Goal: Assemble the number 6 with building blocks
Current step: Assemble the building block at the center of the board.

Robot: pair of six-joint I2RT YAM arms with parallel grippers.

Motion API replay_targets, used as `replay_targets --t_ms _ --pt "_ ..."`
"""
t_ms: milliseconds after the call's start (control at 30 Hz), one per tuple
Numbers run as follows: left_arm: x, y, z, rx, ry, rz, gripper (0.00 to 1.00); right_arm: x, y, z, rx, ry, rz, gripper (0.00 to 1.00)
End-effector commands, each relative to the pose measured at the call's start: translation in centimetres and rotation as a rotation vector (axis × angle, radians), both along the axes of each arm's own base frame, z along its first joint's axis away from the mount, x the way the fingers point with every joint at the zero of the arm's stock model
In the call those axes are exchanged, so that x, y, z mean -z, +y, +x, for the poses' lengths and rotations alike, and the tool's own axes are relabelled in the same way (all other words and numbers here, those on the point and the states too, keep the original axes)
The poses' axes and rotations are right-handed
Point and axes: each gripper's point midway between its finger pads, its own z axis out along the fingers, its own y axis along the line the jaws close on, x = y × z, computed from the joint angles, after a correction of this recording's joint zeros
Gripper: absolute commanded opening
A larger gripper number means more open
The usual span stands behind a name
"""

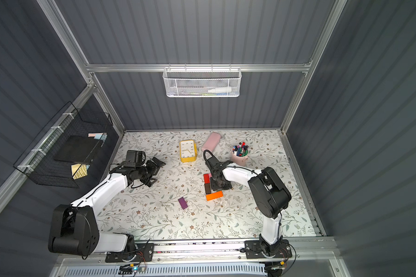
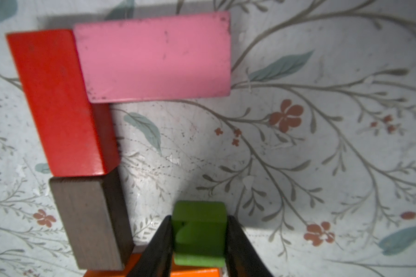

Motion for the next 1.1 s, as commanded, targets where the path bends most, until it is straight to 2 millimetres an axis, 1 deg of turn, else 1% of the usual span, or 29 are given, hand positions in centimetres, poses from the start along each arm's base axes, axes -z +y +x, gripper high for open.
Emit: replay_targets --t_ms 0,100,267,667,800,900,967,1067 --pt "-0.3 0.5 -0.5 -0.011 -0.005 0.015 1.00 0.8 -0.8 -1.6 0.006 0.054 -0.034 0.51" --pt "-0.3 0.5 -0.5 -0.011 -0.003 0.016 1.00 0.6 -0.8 -1.4 0.011 0.047 -0.033 0.57" --pt "-0.3 0.5 -0.4 -0.008 -0.005 0.021 0.99 -0.4 -0.6 -0.8 0.022 0.011 -0.015 0.59" --pt "0.0 0.4 -0.2 0.001 -0.001 0.021 0.99 -4.7 -0.9 0.7 0.061 -0.087 -0.010 0.59" --pt "0.0 0.4 -0.1 0.003 0.000 0.021 0.99 -6.1 -0.1 0.1 0.055 -0.075 0.045 0.58" --pt "0.0 0.4 0.0 0.005 0.002 0.022 0.99 -7.2 0.4 -0.9 0.033 -0.065 0.084 0.57" --pt "0.2 0.3 0.1 0.006 0.004 0.021 0.99 -7.5 1.3 -1.9 -0.003 -0.039 0.134 0.58" --pt "0.4 0.3 0.2 0.008 0.007 0.019 1.00 -7.4 2.7 -3.9 -0.071 0.019 0.185 0.58"
